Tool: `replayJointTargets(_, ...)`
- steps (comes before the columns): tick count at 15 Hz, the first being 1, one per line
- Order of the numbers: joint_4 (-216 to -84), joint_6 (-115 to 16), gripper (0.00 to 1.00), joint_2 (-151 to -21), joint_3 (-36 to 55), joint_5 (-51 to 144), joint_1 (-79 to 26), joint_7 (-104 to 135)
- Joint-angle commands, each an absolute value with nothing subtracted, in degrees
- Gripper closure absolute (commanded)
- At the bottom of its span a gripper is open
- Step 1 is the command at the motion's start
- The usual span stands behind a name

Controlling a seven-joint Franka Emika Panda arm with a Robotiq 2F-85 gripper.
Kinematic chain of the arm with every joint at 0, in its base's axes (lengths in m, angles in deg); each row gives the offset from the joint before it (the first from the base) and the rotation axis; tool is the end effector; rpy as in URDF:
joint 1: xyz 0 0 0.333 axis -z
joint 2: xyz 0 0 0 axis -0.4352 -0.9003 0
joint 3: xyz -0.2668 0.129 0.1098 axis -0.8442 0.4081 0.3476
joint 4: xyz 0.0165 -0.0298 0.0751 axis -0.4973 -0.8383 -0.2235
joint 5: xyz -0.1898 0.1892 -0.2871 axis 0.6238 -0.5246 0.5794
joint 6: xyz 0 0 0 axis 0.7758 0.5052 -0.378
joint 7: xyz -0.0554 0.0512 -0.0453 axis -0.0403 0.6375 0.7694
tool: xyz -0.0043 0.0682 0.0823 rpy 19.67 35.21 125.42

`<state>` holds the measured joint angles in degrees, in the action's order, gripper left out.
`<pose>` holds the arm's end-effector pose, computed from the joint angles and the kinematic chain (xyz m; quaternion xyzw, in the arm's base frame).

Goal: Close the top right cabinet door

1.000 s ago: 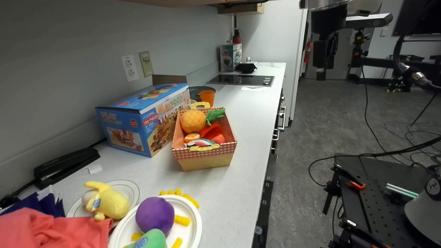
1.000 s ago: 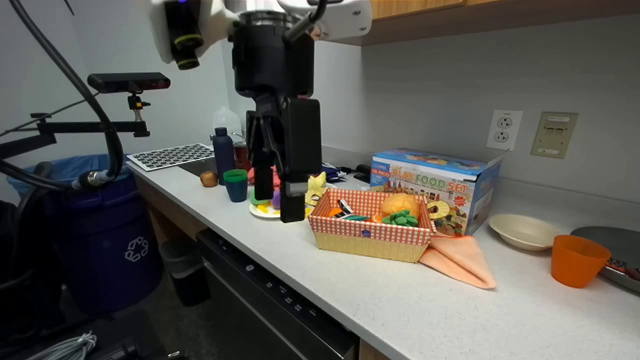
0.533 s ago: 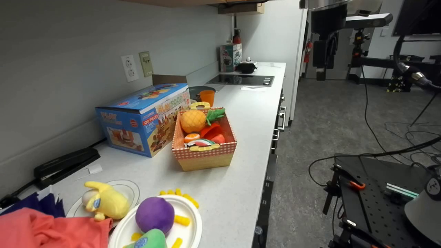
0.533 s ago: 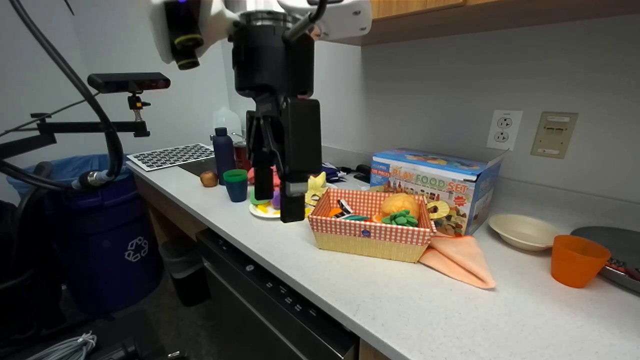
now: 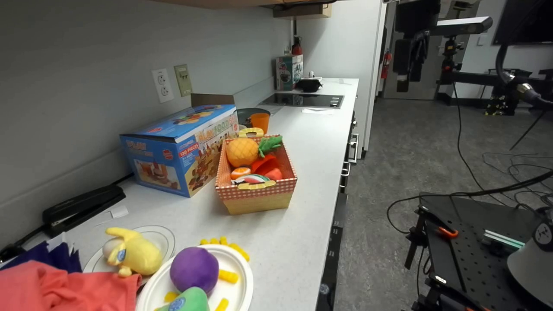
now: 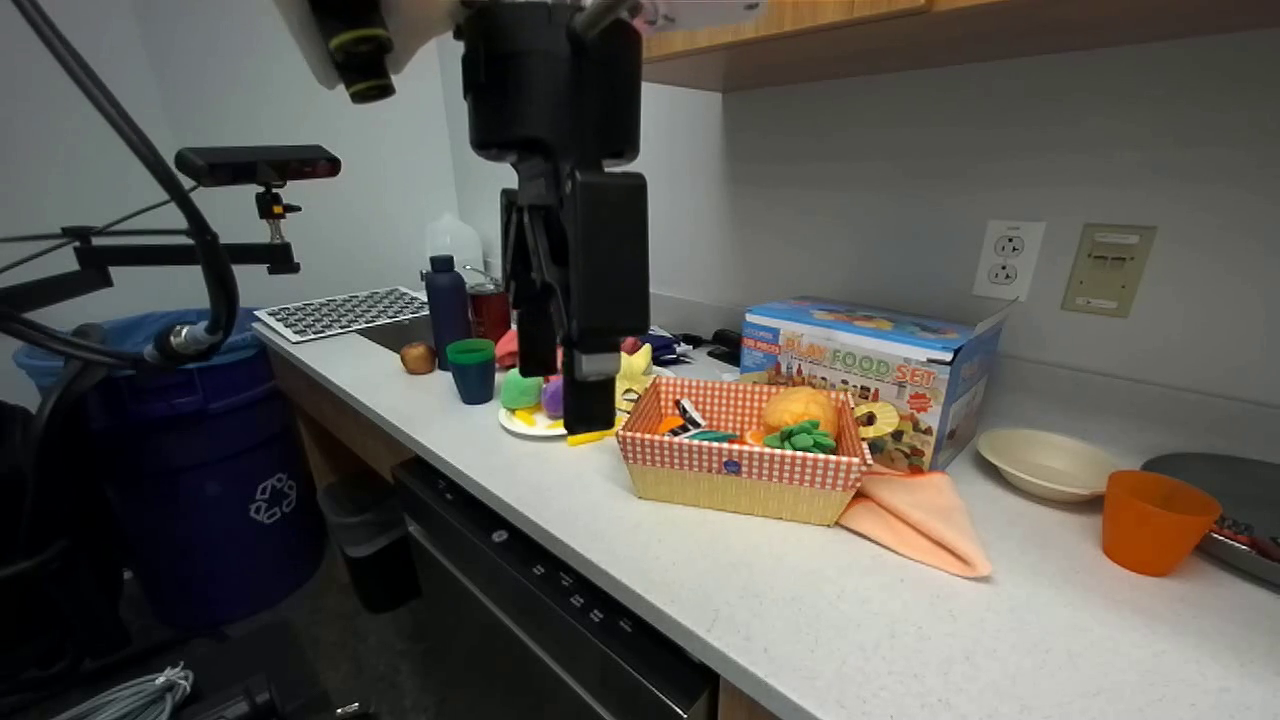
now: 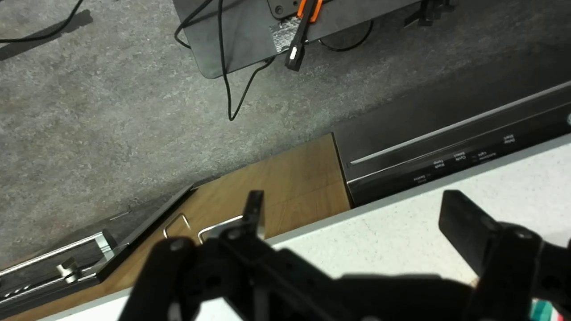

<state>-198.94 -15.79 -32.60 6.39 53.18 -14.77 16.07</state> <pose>0.3263 -0.1288 0.5042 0.9834 -0.1730 -0.0373 0.0396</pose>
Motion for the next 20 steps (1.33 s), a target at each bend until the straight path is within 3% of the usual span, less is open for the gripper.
replayJointTargets(1, -198.2, -14.3, 0.0, -28.2, 3.1, 49.7, -13.6, 15.0)
replayJointTargets(7, -195.9, -16.6, 0.0, -23.2, -0.6, 48.4, -10.7, 15.5)
replayJointTargets(15, -195.2, -30.5, 0.0, -18.0, -2.0, 46.4, -7.8, 18.7)
replayJointTargets(20, -194.5, -29.6, 0.0, -19.4, -1.5, 47.4, -7.6, 17.9)
